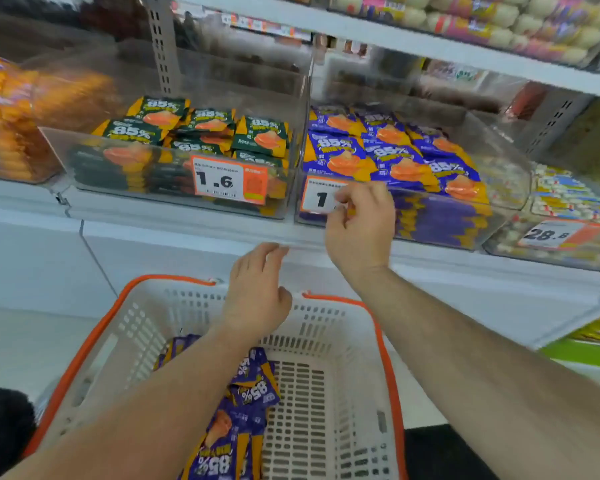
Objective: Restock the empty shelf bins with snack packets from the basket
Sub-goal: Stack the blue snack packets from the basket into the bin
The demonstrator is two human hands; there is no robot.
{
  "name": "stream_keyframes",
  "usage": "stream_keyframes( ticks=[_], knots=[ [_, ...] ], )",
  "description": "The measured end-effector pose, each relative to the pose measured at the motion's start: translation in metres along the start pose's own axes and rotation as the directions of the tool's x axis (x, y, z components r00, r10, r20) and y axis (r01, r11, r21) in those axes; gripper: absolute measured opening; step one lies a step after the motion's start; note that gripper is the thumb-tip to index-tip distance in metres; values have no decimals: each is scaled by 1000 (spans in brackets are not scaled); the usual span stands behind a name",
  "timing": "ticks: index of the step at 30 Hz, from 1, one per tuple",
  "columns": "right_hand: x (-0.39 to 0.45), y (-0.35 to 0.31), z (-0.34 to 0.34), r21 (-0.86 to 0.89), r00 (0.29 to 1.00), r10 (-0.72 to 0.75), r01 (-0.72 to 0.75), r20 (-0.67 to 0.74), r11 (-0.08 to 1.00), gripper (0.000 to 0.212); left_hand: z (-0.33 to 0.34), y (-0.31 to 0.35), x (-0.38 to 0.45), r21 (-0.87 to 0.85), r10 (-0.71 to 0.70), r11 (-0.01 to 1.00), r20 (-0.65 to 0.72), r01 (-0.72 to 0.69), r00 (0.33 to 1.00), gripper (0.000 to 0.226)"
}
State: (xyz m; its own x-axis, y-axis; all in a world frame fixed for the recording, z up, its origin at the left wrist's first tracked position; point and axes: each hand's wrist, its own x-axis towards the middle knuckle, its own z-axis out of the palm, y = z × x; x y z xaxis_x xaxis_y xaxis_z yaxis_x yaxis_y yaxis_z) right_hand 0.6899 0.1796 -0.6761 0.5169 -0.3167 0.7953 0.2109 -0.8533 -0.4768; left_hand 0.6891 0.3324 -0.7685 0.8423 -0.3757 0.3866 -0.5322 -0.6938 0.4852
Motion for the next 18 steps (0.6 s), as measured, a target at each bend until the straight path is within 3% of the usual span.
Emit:
stream_keyframes(
  ticks=[2, 3, 6, 9, 11, 12, 13, 14, 16, 18],
  knots=[
    [-54, 3, 23, 62, 947, 271, -285, 174, 956, 18, 10, -22, -19, -67, -191, 974, 287, 219, 939, 49],
    [-81, 7, 33, 19, 861, 402, -429, 313, 903, 18, 16, -33, -28, -64, -259, 948, 410, 311, 875, 43],
    [-153, 32, 53, -268, 478, 651, -644, 590, 716, 17, 32, -63, -52, -17, -374, 880, 592, 475, 714, 35],
    [-199, 51, 64, -506, 117, 796, -715, 594, 483, 17, 43, -84, -69, 25, -472, 814, 611, 581, 636, 32],
    [-224, 65, 70, -609, -78, 829, -716, 554, 340, 22, 51, -93, -74, 35, -505, 786, 612, 617, 609, 33],
    [-233, 70, 71, -651, -149, 827, -697, 542, 301, 40, 55, -95, -75, 36, -512, 778, 614, 627, 600, 34],
    [-239, 72, 73, -700, -221, 812, -652, 541, 290, 23, 58, -98, -76, 37, -520, 768, 619, 639, 589, 34],
    [-247, 77, 75, -701, -245, 800, -657, 547, 278, 25, 61, -100, -76, 37, -527, 758, 623, 651, 578, 32],
    [-260, 85, 81, -698, -299, 788, -682, 539, 218, 60, 67, -104, -77, 37, -544, 734, 630, 678, 555, 27],
    [-267, 84, 85, -685, -323, 784, -708, 529, 170, 59, 72, -105, -79, 31, -563, 704, 634, 710, 530, 27]
  ],
)
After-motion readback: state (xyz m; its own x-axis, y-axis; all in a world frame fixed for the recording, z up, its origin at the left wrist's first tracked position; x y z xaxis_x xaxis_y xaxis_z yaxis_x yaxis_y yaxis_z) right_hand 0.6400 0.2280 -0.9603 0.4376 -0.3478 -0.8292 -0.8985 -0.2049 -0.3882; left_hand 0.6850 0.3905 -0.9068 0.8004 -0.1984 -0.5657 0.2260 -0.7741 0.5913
